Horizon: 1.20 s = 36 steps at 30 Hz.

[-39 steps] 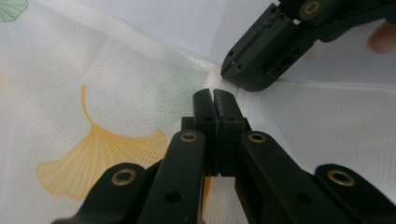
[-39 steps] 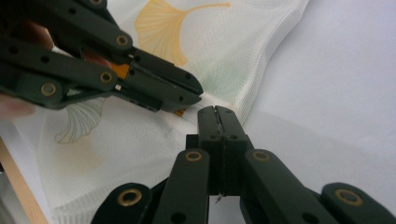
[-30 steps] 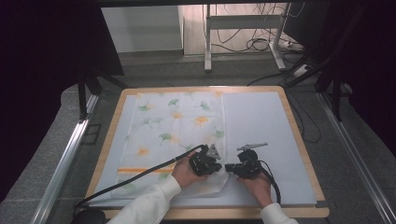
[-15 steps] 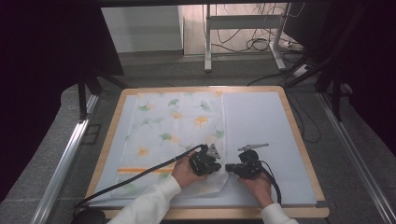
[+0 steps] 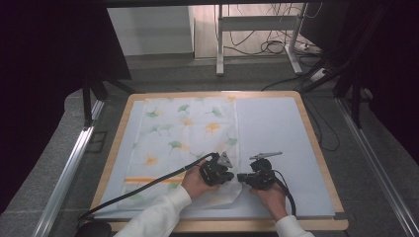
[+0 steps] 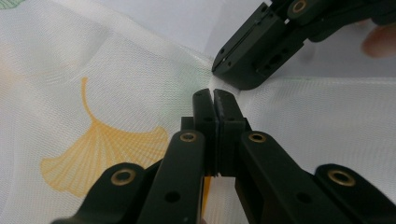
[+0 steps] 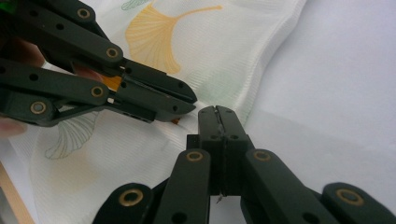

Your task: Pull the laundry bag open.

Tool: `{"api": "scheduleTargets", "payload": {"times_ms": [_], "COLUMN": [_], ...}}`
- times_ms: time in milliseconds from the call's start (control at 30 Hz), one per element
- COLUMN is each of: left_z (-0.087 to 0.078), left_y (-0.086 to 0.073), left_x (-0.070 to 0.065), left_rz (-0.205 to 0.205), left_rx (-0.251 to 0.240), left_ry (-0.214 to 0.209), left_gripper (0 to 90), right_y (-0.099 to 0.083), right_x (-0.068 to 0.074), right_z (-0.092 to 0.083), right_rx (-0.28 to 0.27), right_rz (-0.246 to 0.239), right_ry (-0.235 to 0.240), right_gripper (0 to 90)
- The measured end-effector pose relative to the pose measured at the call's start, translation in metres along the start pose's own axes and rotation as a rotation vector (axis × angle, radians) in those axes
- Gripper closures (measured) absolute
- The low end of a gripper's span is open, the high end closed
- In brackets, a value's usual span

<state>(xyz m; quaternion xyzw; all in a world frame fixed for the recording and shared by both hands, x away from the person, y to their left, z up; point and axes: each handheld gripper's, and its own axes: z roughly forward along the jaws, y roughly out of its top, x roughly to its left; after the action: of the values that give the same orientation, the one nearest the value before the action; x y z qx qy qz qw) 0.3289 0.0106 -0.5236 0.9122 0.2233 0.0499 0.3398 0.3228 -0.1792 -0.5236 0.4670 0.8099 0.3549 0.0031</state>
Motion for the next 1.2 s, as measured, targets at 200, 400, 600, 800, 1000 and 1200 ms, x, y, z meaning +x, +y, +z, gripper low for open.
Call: {"api": "scheduleTargets", "payload": {"times_ms": [200,400,600,800,1000,1200], "left_z": [0.0,0.0,0.0,-0.003,-0.011,-0.016], "left_y": [0.0,0.0,0.004,0.004,-0.005,-0.012], "left_x": [-0.001,-0.001,-0.001,0.0,0.008,0.01], "left_rz": [-0.001,0.004,-0.025,-0.018,-0.042,-0.036], "left_rx": [-0.005,-0.004,0.031,0.048,0.057,0.053], "left_ry": [0.008,0.013,0.016,0.011,0.004,0.004], "left_gripper": [89.6,89.7,90.0,90.0,90.0,90.0], "right_y": [0.001,0.0,0.0,0.0,0.0,0.0], "right_x": [0.0,0.0,0.0,0.0,0.0,-0.001], "right_z": [0.001,0.002,0.003,0.003,0.002,0.002], "right_rx": [0.001,-0.003,-0.003,-0.005,-0.001,0.0], "right_rz": [0.039,0.03,0.026,0.023,0.017,0.015], "right_ry": [0.017,0.015,0.013,0.014,0.016,0.019], "right_gripper": [89.6,89.7,89.8,89.9,89.9,89.9]}}
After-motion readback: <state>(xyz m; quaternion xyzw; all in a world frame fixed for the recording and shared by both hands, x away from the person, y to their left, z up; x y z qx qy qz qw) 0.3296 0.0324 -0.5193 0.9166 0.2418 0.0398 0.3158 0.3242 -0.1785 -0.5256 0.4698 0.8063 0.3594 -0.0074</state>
